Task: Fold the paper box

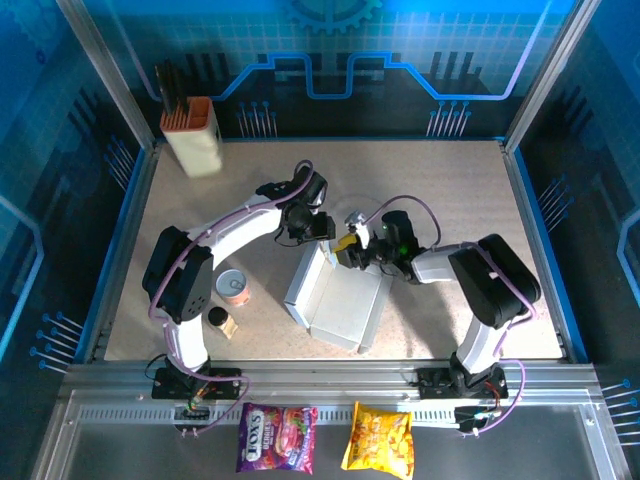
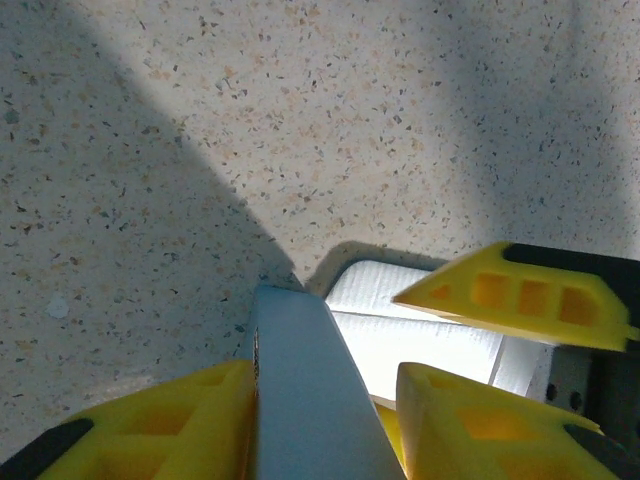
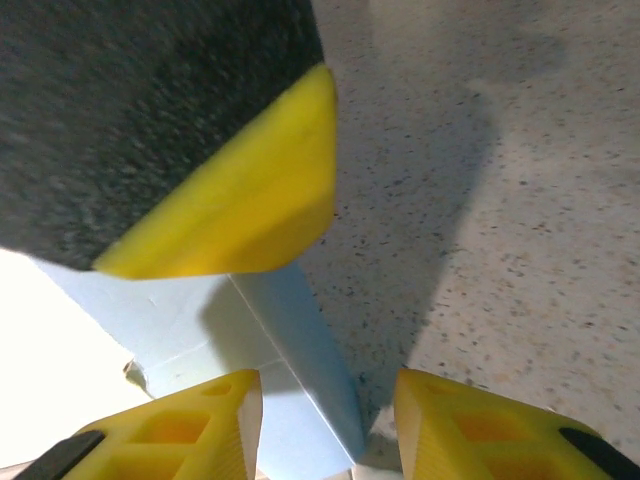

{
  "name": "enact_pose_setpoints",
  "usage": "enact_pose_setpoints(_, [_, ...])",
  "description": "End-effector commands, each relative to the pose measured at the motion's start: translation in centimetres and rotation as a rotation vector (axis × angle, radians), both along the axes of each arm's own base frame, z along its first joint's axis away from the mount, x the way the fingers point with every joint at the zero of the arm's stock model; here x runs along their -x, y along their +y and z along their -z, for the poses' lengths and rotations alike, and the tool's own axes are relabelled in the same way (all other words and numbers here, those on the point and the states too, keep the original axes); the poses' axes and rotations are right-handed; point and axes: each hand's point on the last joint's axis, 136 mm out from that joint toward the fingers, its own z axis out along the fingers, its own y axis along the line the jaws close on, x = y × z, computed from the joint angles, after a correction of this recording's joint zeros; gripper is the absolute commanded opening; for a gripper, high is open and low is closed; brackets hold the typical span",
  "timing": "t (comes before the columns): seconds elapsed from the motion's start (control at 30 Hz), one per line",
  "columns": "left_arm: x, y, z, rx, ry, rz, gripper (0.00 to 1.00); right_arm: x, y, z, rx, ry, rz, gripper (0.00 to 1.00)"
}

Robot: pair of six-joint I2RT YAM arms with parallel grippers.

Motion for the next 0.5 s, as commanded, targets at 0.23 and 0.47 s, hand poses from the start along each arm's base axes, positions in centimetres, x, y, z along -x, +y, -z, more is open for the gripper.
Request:
enact_pose_setpoints(0.23, [1.5, -0.7, 0.0, 0.015, 0.036, 0.051, 0.41, -0.2, 1.9, -0.5, -0.101, 0.02, -0.121, 0.36])
enact_pose_setpoints(0.47, [1.6, -1.2, 0.1, 0.023, 0.043, 0.062, 0.41, -0.5, 2.5, -0.3, -0.139, 0.008, -0.116, 0.32])
